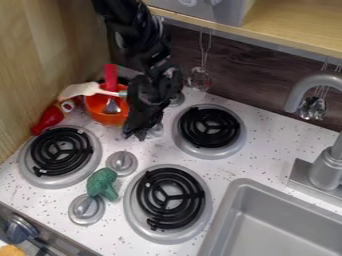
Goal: Moved the utensils to the left lower gas burner
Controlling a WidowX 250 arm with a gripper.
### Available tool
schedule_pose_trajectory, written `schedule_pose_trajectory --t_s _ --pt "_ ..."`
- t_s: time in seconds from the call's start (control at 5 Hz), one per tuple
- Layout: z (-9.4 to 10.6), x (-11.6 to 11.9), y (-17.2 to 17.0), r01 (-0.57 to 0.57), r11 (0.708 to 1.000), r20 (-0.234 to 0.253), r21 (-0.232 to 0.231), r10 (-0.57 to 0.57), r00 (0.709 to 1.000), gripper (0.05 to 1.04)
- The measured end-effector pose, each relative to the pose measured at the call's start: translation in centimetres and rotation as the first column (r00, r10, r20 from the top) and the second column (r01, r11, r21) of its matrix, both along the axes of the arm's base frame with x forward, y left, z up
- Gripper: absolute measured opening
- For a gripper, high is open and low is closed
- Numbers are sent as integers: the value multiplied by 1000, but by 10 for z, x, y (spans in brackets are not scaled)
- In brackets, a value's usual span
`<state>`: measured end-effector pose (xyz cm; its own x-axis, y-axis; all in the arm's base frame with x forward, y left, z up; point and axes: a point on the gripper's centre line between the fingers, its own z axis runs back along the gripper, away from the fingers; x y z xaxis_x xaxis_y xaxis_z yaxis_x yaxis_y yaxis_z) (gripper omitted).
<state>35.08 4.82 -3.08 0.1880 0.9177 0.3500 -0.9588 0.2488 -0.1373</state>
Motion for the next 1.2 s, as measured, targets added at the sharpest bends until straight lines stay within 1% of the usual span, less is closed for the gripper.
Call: schedule_pose_trajectory --t_s 0.2,0.4,0.6,0.8,1.0,1.2 --pt "2 1 1 -128 992 24 -22 128 991 368" --pt "5 3 5 -276 961 43 -36 277 960 368" --pt "6 0 15 -391 920 157 22 383 910 368" --pt "5 -3 12 -447 894 196 37 432 880 368" --pt "-5 -13 11 -524 851 195 36 508 839 368" --pt "-11 -17 3 -572 820 150 -29 570 808 368"
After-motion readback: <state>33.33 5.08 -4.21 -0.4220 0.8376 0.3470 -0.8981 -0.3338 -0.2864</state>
